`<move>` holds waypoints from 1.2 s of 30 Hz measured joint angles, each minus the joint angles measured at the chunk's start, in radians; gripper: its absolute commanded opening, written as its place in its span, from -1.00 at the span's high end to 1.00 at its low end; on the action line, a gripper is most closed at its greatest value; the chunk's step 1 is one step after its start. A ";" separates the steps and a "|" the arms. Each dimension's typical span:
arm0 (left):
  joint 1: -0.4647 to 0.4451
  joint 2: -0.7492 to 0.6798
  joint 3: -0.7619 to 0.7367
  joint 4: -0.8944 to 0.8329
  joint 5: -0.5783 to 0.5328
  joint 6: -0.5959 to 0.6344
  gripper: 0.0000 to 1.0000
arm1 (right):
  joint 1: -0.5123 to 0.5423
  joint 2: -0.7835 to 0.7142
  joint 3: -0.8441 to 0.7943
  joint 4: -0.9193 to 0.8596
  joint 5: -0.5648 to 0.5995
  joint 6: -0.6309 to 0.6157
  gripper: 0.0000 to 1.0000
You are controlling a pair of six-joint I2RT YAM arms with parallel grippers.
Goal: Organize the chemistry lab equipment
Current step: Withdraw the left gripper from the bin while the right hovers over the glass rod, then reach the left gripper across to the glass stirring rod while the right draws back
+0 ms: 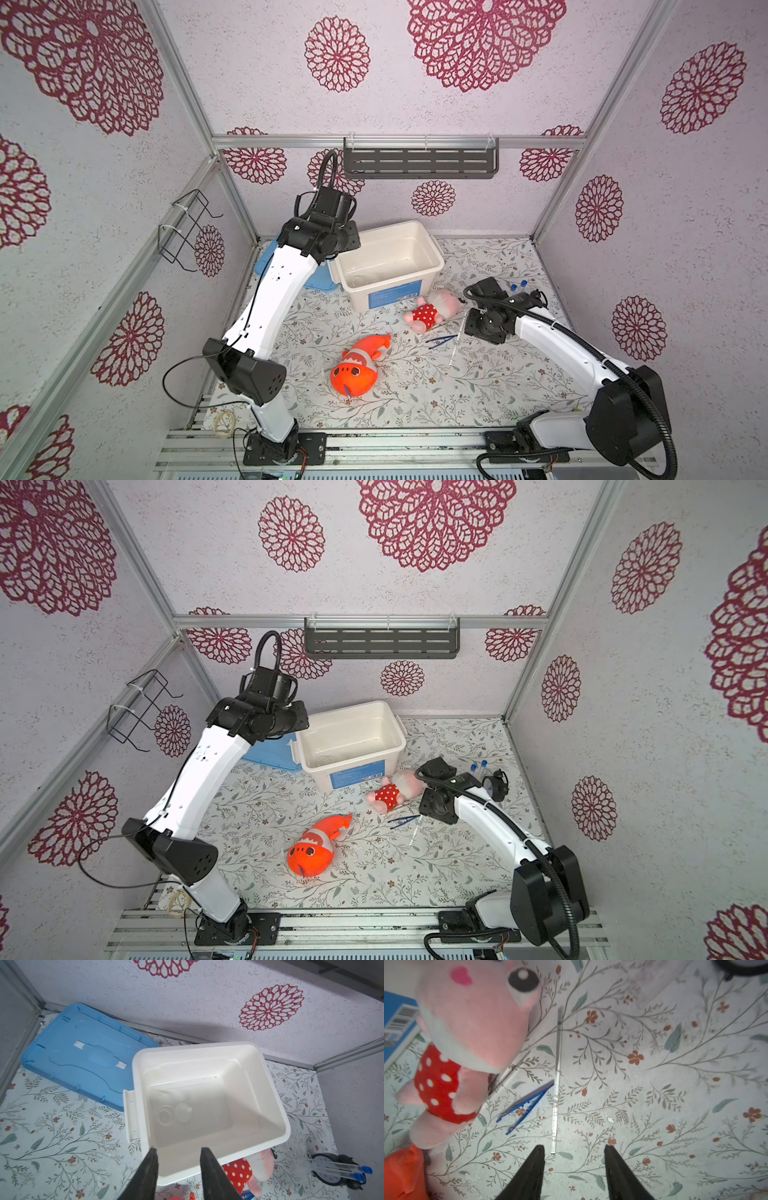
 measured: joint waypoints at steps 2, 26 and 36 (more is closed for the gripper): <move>0.024 -0.051 -0.082 0.017 -0.018 0.002 0.25 | 0.031 0.000 -0.048 0.026 -0.029 0.014 -0.02; -0.135 -0.370 -0.567 0.149 0.174 0.120 0.02 | -0.051 0.024 0.011 0.045 -0.091 0.043 -0.14; -0.507 -0.159 -0.560 0.190 0.183 0.101 -0.19 | -0.242 -0.113 0.103 -0.049 -0.052 0.041 -0.20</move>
